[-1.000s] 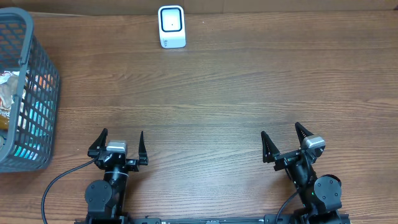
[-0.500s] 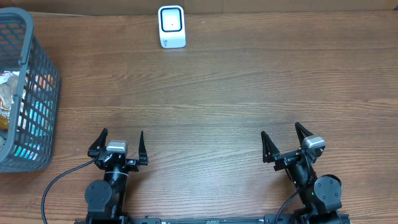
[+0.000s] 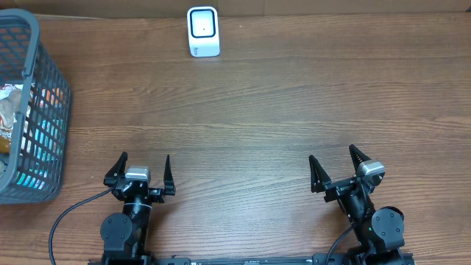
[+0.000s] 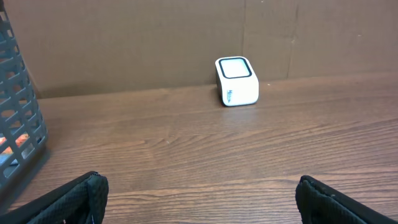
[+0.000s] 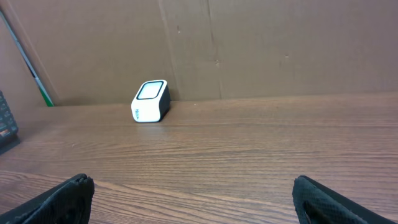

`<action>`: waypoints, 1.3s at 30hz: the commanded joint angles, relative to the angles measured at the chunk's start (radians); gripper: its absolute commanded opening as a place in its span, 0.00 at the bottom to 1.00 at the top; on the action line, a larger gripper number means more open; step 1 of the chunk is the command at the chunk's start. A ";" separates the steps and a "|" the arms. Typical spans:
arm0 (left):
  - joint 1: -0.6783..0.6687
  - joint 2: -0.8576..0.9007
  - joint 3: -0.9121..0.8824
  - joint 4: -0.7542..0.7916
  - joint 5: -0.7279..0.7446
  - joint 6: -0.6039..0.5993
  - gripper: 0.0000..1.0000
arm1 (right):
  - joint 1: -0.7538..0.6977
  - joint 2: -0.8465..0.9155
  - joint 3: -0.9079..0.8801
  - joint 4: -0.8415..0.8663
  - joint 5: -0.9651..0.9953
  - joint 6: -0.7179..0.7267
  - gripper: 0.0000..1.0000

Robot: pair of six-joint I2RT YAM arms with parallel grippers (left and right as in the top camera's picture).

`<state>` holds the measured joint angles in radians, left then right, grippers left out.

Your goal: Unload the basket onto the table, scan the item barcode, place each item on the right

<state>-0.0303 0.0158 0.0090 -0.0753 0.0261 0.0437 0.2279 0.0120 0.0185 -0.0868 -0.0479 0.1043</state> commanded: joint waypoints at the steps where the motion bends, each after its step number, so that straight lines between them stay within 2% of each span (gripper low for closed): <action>1: 0.005 -0.011 -0.004 -0.002 -0.008 -0.021 0.99 | -0.005 -0.009 -0.010 0.006 0.001 -0.001 1.00; 29: 0.005 -0.010 0.013 -0.028 0.000 -0.020 1.00 | -0.005 -0.009 -0.010 0.006 0.001 -0.001 1.00; 35: 0.005 0.057 0.135 -0.104 0.001 -0.021 1.00 | -0.005 -0.009 -0.010 0.006 0.001 -0.001 1.00; 39: 0.005 0.235 0.297 -0.117 0.029 -0.021 1.00 | -0.005 -0.009 -0.010 0.006 0.001 -0.001 1.00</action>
<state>-0.0307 0.1333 0.1677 -0.1947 0.0265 0.0322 0.2279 0.0120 0.0185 -0.0860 -0.0483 0.1040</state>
